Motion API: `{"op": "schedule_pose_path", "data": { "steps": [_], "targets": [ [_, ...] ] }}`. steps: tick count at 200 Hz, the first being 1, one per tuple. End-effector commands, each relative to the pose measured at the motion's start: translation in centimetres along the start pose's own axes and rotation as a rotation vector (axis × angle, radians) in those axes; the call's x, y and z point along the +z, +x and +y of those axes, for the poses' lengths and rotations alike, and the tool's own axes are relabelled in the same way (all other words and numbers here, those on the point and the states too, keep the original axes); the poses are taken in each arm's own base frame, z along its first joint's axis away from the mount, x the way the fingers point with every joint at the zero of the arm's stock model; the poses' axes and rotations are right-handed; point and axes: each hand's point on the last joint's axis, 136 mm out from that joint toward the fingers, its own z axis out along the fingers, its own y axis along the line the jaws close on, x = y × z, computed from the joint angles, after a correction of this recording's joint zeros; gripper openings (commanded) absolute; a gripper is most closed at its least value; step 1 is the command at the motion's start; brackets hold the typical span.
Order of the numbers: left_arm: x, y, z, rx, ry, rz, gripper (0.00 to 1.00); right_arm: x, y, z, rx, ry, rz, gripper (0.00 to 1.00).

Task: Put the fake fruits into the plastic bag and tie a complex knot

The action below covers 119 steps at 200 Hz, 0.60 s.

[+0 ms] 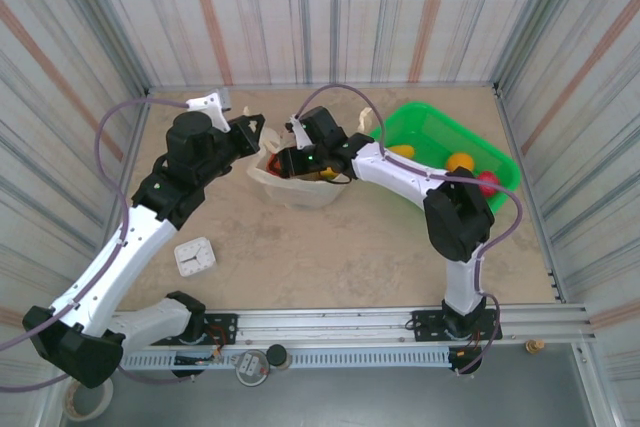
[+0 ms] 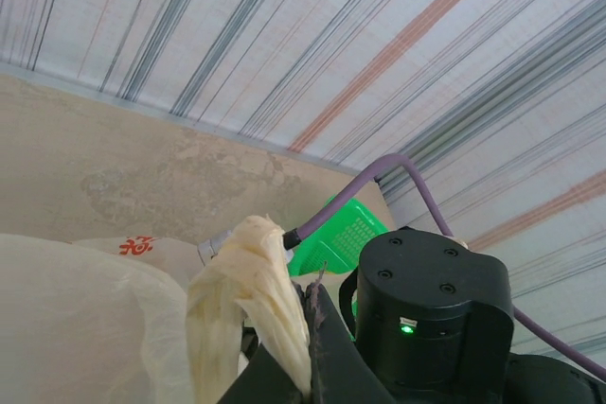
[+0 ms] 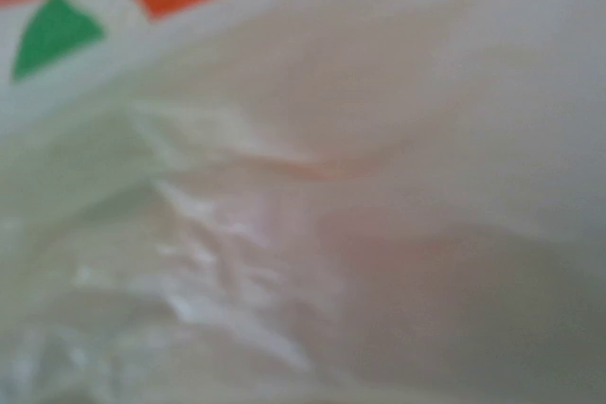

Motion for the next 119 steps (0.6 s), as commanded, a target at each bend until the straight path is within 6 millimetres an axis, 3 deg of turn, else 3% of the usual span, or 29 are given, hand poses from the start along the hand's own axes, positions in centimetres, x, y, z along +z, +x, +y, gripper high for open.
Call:
{"op": "schedule_pose_path", "data": {
  "steps": [1, 40, 94, 119],
  "targets": [
    [-0.5, -0.7, -0.2, -0.001, 0.016, -0.032, 0.00, 0.1, -1.4, 1.5, 0.015, -0.029, -0.044, 0.87],
    [-0.5, -0.8, -0.1, -0.007, 0.012, -0.032, 0.00, -2.6, -1.8, 1.7, -0.020, -0.026, -0.067, 0.83],
    [-0.3, -0.7, 0.1, -0.009, 0.007, -0.028, 0.00, -9.8, -3.3, 3.4, -0.109, -0.025, -0.157, 0.40],
    [-0.2, -0.6, 0.2, -0.009, 0.005, -0.026, 0.00, -14.0, -4.3, 4.6, -0.139, -0.036, -0.213, 0.37]
  ]
}}
